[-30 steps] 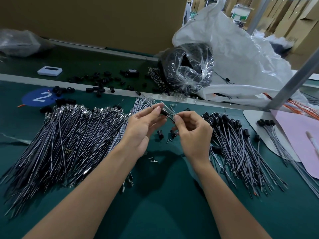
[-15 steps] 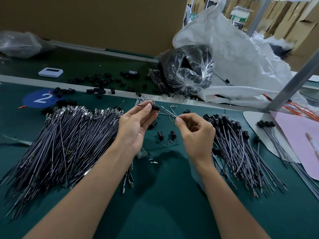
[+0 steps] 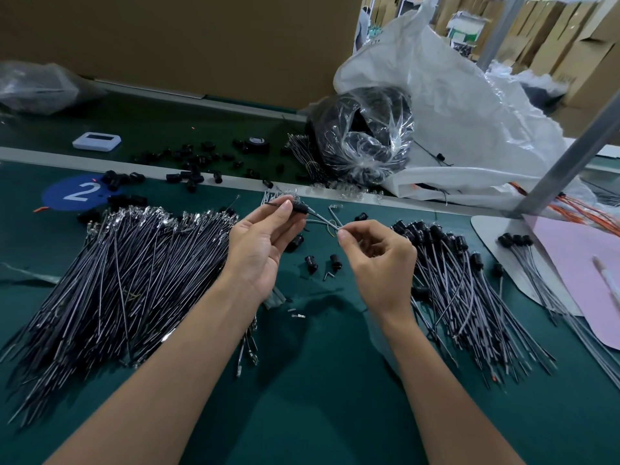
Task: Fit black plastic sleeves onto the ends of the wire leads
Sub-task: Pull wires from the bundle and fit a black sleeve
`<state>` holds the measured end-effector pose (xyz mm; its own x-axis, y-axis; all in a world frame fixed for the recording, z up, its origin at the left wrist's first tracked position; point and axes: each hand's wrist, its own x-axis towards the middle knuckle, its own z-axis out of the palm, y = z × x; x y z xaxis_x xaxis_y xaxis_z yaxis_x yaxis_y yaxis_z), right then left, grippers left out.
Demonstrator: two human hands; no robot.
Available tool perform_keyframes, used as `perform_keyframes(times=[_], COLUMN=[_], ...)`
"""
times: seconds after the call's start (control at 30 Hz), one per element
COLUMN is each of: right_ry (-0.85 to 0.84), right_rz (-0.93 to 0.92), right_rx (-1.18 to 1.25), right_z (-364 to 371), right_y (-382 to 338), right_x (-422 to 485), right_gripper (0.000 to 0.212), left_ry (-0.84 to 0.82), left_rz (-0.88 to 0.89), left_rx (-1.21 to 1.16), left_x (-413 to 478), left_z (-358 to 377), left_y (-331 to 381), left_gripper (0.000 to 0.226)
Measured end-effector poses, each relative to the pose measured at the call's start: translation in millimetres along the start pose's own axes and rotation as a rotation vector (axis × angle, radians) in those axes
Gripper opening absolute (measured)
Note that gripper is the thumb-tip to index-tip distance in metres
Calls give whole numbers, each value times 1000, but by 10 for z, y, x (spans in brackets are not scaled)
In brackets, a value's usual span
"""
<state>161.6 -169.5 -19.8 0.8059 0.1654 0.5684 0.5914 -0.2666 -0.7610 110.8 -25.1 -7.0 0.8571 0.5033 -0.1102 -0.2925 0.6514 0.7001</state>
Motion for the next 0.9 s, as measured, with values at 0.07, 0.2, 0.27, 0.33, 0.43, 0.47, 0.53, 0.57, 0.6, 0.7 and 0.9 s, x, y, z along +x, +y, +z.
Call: perform_keyframes(times=[0.07,0.2,0.27,0.33,0.43,0.47,0.53,0.57,0.6,0.7,0.9], right_ry=[5,6,-2,-1,5,6,3,-4,-12,-17,-24], right_rz=[-2,-6,-10,-13,-10,-9,-13,-18,-26,-35,-63], right_rx=[5,12,0,-6,-6,-4,3,6,5,-5,-73], right_z=[-3,-6,-1,2,1,-1,-5,-7,-7,-2,15], right_y=[3,4,5,10,14,15,13,9,6,13,25], right_x=[4,13,11,12,15,18,20,19,16,18,12], right_gripper=[3,3,3,3,4,4,3,3,3,3,6], left_ry=[-9,9,9,-9,-34,-40,-49,-53,-58,-81,-135], left_rz=[-7,-2,0,-2,14,19,24,24,24,32,27], left_rx=[10,0,-2,13,52,62,77,86,97,140,221], left_x=[-3,6,10,6,2,2,4,5,2,2,-17], left_z=[5,-1,-6,-3,6,9,8,7,6,5,24], left_y=[-2,5,10,7,-3,-3,-4,-10,-19,-52,-101], left_gripper=[11,9,8,9,8,7,7,7,7,7,10])
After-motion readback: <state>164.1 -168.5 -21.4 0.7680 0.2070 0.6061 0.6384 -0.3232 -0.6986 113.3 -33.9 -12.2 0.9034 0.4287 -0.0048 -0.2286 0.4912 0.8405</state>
